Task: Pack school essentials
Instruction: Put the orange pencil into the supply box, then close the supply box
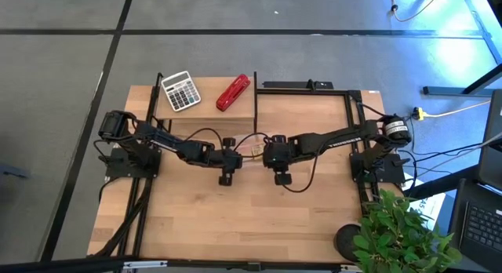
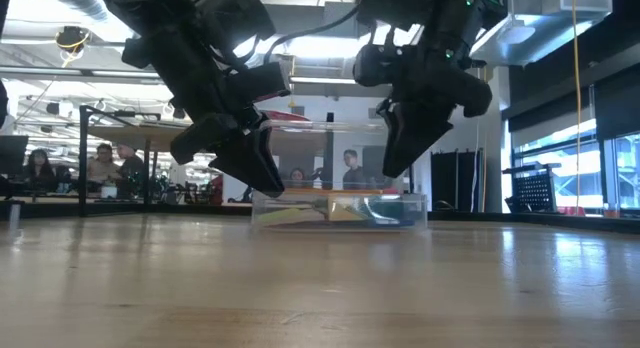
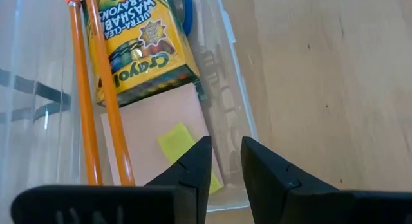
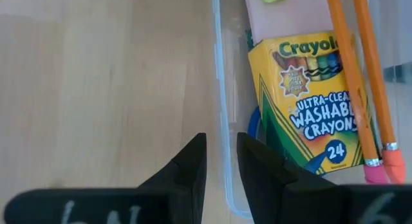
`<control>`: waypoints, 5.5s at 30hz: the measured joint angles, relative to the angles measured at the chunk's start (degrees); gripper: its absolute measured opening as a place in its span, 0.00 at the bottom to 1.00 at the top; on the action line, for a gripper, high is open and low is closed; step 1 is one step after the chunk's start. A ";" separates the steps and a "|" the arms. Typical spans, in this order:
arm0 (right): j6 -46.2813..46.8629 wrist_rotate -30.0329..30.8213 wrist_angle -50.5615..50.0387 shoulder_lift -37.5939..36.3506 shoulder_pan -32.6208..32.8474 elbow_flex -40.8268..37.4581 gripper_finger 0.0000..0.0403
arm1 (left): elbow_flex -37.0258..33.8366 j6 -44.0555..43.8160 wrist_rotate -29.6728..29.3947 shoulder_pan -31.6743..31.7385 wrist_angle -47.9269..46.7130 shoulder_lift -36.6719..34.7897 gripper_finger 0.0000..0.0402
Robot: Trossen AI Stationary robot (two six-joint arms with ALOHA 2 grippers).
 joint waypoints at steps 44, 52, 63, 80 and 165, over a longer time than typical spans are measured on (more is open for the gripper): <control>-1.75 13.09 -13.58 0.07 -3.52 20.76 0.22 | 0.00 -13.49 -7.80 -1.76 -22.71 -21.79 0.19; -2.71 13.05 -12.59 0.07 -3.51 20.76 0.22 | -2.82 -15.60 -6.39 -0.41 -21.01 -15.94 0.19; -3.17 13.05 -12.18 0.07 -3.49 20.76 0.22 | -5.09 -9.35 -6.26 4.08 -13.68 -11.74 0.19; -3.11 13.05 -11.74 0.04 -3.47 20.76 0.22 | -5.16 -7.11 -7.02 7.56 -6.03 -6.62 0.19; -3.20 -0.88 -11.79 4.24 -5.27 20.83 0.22 | -1.44 -16.63 -11.22 -0.74 -20.04 -24.48 0.19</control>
